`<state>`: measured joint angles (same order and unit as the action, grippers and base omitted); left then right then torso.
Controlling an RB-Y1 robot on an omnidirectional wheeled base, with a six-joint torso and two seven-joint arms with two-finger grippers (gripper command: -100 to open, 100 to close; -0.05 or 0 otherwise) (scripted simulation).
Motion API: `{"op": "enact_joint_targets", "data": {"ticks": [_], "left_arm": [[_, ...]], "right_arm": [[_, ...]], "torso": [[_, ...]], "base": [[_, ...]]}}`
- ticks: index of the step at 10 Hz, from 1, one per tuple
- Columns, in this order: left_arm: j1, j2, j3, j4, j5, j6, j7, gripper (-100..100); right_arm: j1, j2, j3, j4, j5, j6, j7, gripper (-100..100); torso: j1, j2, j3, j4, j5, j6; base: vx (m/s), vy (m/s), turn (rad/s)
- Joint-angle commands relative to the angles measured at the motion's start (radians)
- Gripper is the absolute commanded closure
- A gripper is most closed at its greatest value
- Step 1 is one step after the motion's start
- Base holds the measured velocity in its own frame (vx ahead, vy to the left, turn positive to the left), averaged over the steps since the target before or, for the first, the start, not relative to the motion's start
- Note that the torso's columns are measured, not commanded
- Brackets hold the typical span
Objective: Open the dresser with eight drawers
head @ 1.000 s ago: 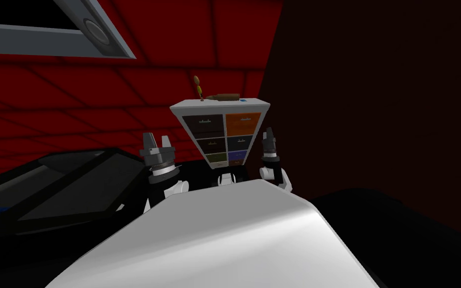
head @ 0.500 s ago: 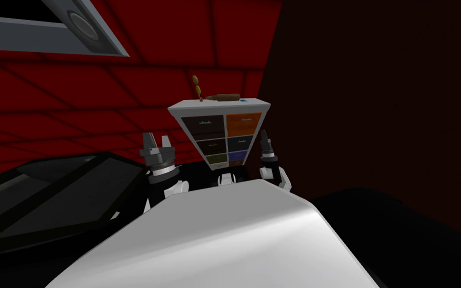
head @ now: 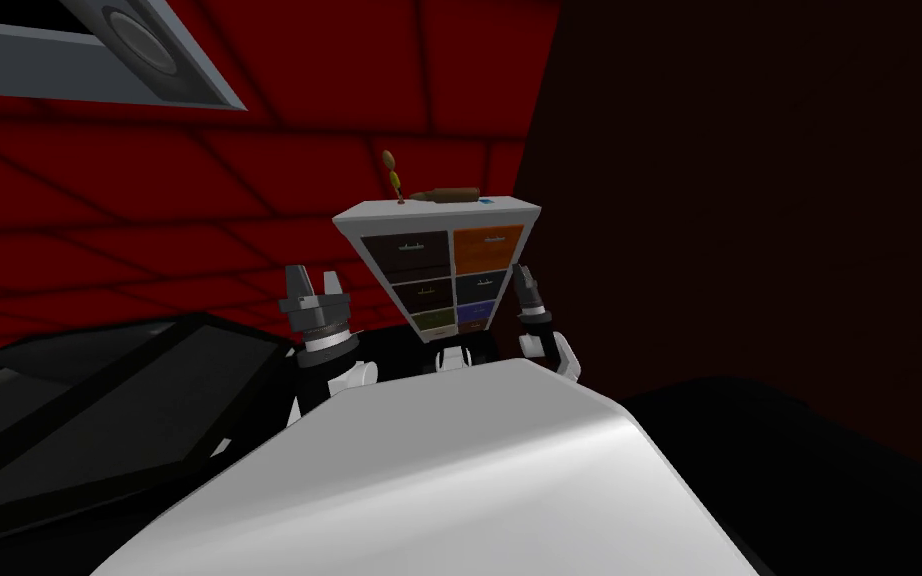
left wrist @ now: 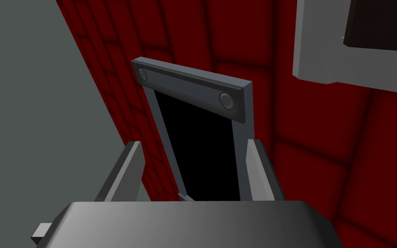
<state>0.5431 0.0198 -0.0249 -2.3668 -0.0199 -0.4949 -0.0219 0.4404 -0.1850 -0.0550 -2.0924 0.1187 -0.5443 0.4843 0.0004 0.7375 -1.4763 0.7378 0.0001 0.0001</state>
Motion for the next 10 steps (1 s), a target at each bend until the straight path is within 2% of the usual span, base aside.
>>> {"op": "enact_joint_targets", "data": {"ticks": [1, 2, 5, 6, 7, 8, 9, 10], "left_arm": [[0.000, 0.000, 0.000, 0.000, 0.000, 0.000, 0.000, 0], [0.000, 0.000, 0.000, 0.000, 0.000, 0.000, 0.000, 0], [0.000, 0.000, 0.000, 0.000, 0.000, 0.000, 0.000, 0], [0.000, 0.000, 0.000, 0.000, 0.000, 0.000, 0.000, 0], [0.000, 0.000, 0.000, 0.000, 0.000, 0.000, 0.000, 0], [0.000, 0.000, 0.000, 0.000, 0.000, 0.000, 0.000, 0], [0.000, 0.000, 0.000, 0.000, 0.000, 0.000, 0.000, 0], [0.000, 0.000, 0.000, 0.000, 0.000, 0.000, 0.000, 0]], "right_arm": [[-0.012, -0.014, 0.004, 0.035, 0.039, -0.021, 0.074, -100], [-0.012, -0.014, 0.004, 0.035, 0.039, -0.021, 0.093, -100], [-0.030, -0.031, 0.009, 0.082, 0.093, -0.047, 0.181, -100], [-0.030, -0.031, 0.009, 0.082, 0.093, -0.047, 0.206, -100], [-0.039, -0.038, 0.012, 0.106, 0.122, -0.060, 0.236, -100], [-0.039, -0.038, 0.012, 0.106, 0.122, -0.060, 0.263, -100], [-0.048, -0.044, 0.014, 0.132, 0.150, -0.074, 0.291, -100], [-0.048, -0.044, 0.014, 0.132, 0.150, -0.074, 0.319, -100]], "torso": [[0.000, 0.001, 0.000, 0.000, 0.000, 0.000], [0.000, 0.000, 0.000, 0.000, 0.000, 0.000], [-0.001, 0.000, 0.000, 0.000, 0.000, 0.000], [0.000, 0.001, 0.000, 0.000, 0.000, 0.000], [-0.001, 0.001, 0.000, 0.000, 0.000, 0.000], [0.000, 0.001, 0.000, 0.000, 0.000, 0.000], [-0.001, 0.001, 0.000, 0.000, 0.000, 0.000], [0.000, 0.000, 0.000, 0.000, 0.000, 0.000]], "base": [[0.025, 0.062, -0.089], [0.026, 0.053, -0.071], [0.029, 0.062, -0.093], [0.023, 0.057, -0.066], [0.024, 0.069, -0.126], [0.020, 0.056, -0.063], [0.032, 0.065, -0.095], [0.027, 0.062, -0.060]]}}
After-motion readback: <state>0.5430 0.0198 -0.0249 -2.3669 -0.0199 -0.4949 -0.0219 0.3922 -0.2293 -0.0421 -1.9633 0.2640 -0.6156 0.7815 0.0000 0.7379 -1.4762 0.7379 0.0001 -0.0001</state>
